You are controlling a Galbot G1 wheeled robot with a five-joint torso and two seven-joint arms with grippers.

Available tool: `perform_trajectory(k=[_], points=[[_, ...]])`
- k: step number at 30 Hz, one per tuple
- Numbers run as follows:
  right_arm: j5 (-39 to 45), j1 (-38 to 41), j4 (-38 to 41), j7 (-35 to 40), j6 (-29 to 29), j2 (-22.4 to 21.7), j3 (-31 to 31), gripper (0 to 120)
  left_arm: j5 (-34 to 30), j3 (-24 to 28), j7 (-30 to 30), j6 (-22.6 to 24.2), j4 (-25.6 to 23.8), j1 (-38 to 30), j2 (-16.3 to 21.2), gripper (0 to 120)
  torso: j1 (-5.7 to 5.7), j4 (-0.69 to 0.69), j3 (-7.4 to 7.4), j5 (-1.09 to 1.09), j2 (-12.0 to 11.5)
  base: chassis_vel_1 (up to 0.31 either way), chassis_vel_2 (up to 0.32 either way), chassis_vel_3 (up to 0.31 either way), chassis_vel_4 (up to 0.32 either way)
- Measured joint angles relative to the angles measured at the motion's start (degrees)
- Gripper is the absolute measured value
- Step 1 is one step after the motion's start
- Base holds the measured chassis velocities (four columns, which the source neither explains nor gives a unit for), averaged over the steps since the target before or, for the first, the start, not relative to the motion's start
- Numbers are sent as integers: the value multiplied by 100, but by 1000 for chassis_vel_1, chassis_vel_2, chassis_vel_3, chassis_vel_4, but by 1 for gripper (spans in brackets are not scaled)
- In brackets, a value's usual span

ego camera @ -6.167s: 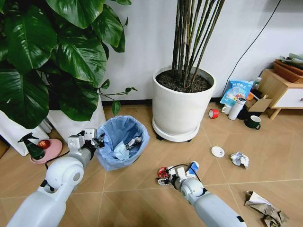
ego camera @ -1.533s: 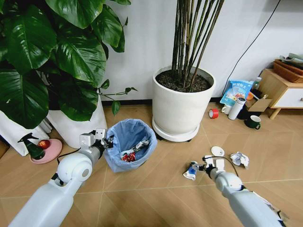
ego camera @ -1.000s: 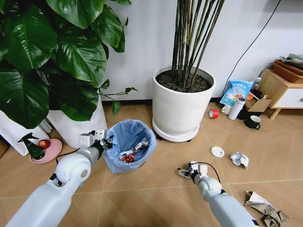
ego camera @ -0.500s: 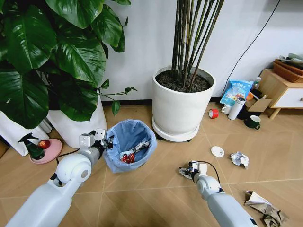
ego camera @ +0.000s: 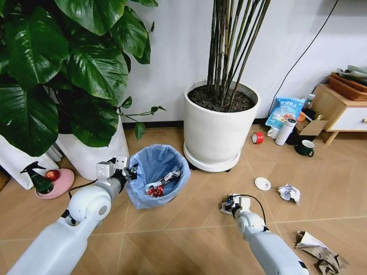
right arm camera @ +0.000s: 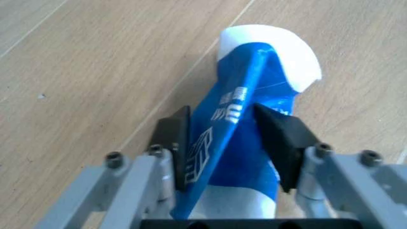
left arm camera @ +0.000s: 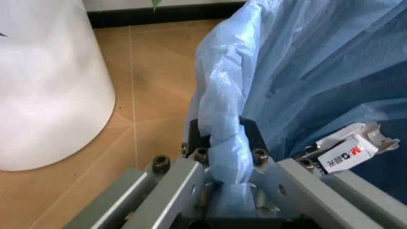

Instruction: Pick up the trash bin and place the garbage on the floor into it.

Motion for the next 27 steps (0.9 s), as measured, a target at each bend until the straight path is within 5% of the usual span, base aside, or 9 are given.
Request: perform_trajectory(k=[11, 27], points=[[86, -84, 116, -3, 2, -31, 36, 4, -5, 2, -39, -4, -3, 8, -7, 0, 0, 3, 2, 9, -1, 0, 0, 0, 0], [695, -310, 1883, 29, -164, -609, 272, 0, -15, -20, -100, -3, -107, 83, -3, 0, 2, 4, 2, 8, -3, 0, 0, 0, 0]])
